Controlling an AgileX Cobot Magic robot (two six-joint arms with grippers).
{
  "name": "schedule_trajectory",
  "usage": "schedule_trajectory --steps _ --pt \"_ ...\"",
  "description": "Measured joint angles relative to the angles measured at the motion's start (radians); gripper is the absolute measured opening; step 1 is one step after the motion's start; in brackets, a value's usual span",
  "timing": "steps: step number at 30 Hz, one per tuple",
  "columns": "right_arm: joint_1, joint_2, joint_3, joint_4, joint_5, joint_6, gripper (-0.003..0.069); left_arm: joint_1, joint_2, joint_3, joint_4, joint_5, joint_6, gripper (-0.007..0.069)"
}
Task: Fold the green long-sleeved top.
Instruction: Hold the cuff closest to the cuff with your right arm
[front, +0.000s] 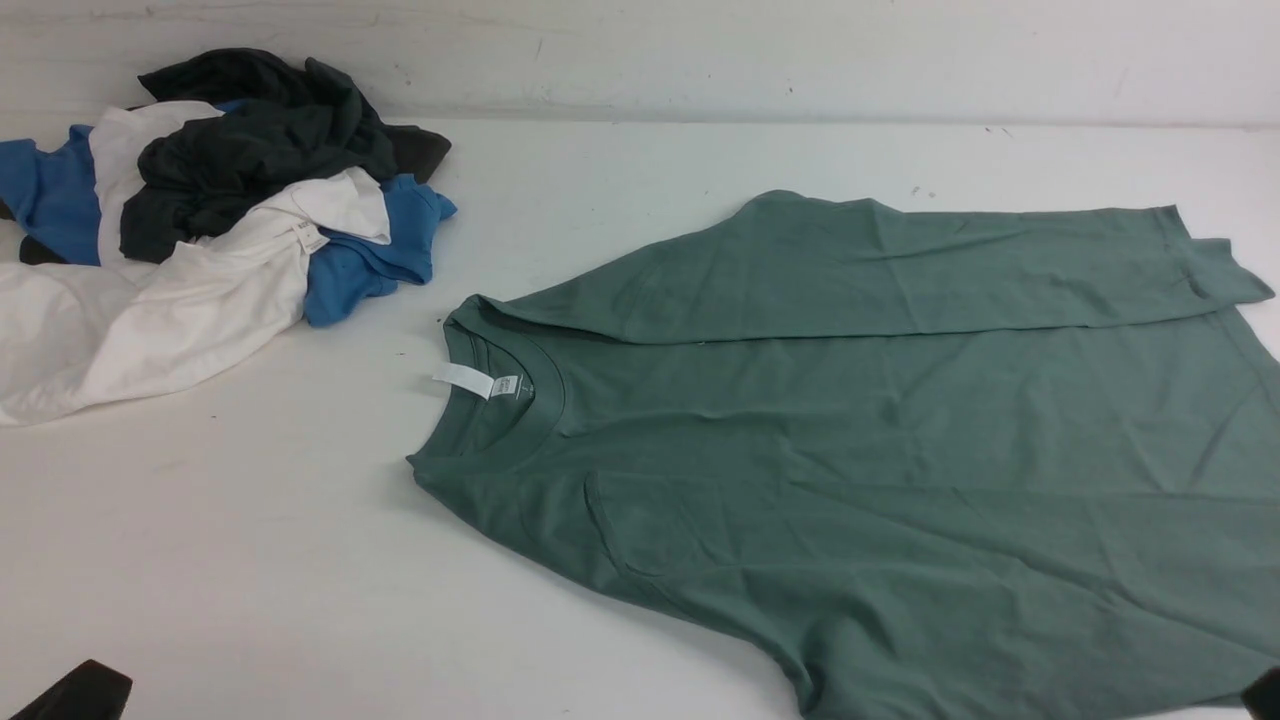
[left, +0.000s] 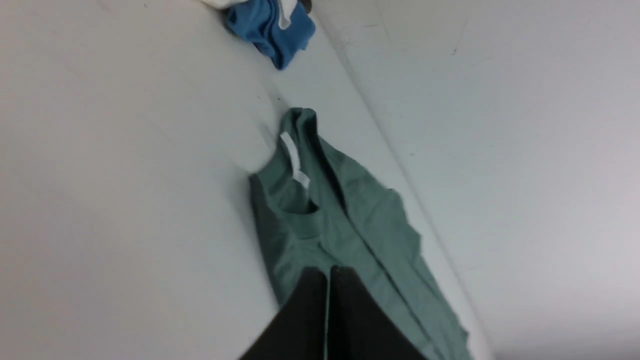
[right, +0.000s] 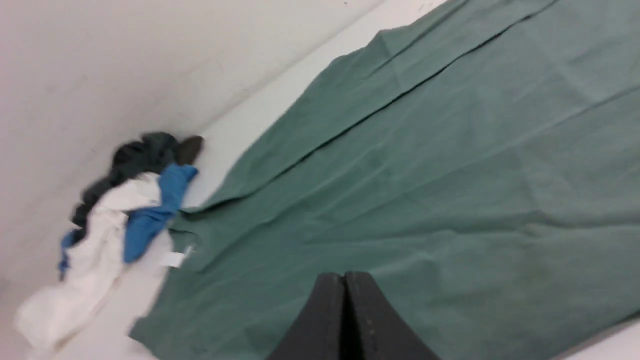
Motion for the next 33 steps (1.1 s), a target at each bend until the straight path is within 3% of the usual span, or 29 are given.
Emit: schedule_trajectory --steps 10,14,15,19,24,25,28,33 --pt "0.0 0.0 0.001 0.226 -0.087 -0.004 -0.0015 0.0 0.0 -0.022 -0.116 -0.104 0.012 -0.0004" --pt "0.0 0.0 -0.051 0.291 -0.109 -0.069 -0.0015 0.0 0.0 -0.151 -0.116 -0.124 0.152 -0.0004" --pt "0.0 0.0 -0.127 0.292 -0.157 -0.147 -0.0015 0.0 0.007 -0.23 -0.116 -0.114 0.26 -0.0004" --pt "0.0 0.013 -0.265 0.274 -0.2 -0.298 -0.0015 0.0 0.092 -0.35 -0.121 -0.035 0.417 -0.0004" --pt "0.0 0.224 -0.46 0.191 -0.13 -0.437 -0.0013 0.0 0.358 -0.495 -0.121 0.228 0.607 -0.0004" --pt "0.0 0.345 -0.531 0.126 -0.024 -0.449 -0.0013 0.0 0.49 -0.545 -0.118 0.347 0.698 -0.0004" --pt "0.0 0.586 -0.637 -0.034 0.202 -0.443 -0.0012 0.0 0.693 -0.61 -0.11 0.51 0.81 -0.0004" --pt "0.0 0.956 -0.793 -0.348 0.537 -0.345 -0.0012 0.0 0.976 -0.663 -0.102 0.677 0.92 -0.0004"
